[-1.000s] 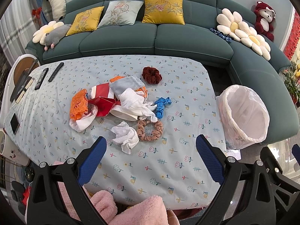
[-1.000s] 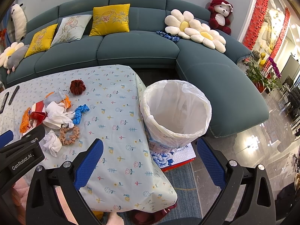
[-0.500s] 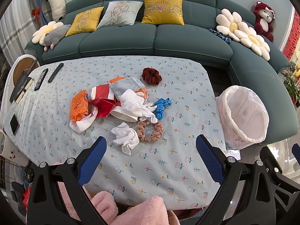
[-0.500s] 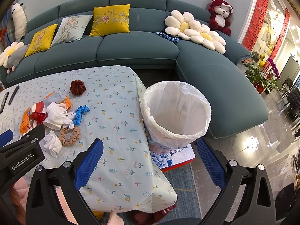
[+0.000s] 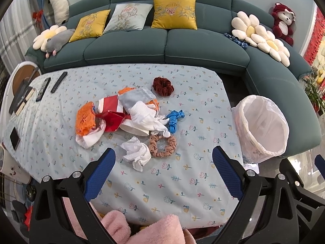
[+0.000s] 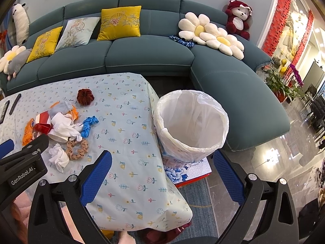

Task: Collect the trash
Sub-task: 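Grasp the orange wrapper with the left gripper while the right gripper grasps the tan scrunchie, then carry both items over the wastebasket and open both grippers to drop them, then move both grippers back over the table toward the white tissues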

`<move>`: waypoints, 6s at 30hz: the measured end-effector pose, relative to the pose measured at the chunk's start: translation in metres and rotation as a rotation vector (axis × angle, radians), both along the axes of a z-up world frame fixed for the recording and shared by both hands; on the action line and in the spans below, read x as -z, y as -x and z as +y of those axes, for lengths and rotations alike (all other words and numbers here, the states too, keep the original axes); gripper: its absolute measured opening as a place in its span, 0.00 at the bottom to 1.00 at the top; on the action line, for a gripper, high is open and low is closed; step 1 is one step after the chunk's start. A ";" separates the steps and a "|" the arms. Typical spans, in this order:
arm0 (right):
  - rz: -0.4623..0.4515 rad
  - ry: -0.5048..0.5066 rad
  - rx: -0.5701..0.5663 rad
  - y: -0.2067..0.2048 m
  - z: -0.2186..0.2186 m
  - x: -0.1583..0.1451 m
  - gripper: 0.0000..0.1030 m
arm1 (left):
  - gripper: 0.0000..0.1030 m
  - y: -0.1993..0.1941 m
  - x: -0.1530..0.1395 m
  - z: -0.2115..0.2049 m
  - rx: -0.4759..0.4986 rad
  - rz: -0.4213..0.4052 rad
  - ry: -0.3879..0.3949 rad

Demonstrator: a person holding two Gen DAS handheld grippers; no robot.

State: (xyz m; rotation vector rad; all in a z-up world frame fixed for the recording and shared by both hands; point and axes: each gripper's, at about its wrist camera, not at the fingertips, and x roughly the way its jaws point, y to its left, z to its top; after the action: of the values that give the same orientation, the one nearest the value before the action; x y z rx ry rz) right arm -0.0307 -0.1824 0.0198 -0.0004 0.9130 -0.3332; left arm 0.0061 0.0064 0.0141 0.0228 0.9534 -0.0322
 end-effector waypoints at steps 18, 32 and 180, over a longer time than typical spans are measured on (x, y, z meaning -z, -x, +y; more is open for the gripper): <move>-0.064 -0.042 -0.078 -0.049 0.055 -0.007 0.93 | 0.89 -0.068 -0.014 0.112 0.031 -0.043 0.031; 0.046 -0.091 -0.175 -0.123 0.133 0.097 0.92 | 0.89 -0.116 0.098 0.231 -0.071 0.082 0.030; 0.283 -0.250 -0.437 -0.141 0.192 0.166 0.53 | 0.63 -0.116 0.181 0.232 0.078 0.204 0.176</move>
State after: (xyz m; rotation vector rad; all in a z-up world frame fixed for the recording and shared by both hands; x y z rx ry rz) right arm 0.1102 0.0097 -0.1459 -0.0175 1.1999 0.1942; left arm 0.1221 0.2385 -0.1669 -0.1083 1.1507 -0.1931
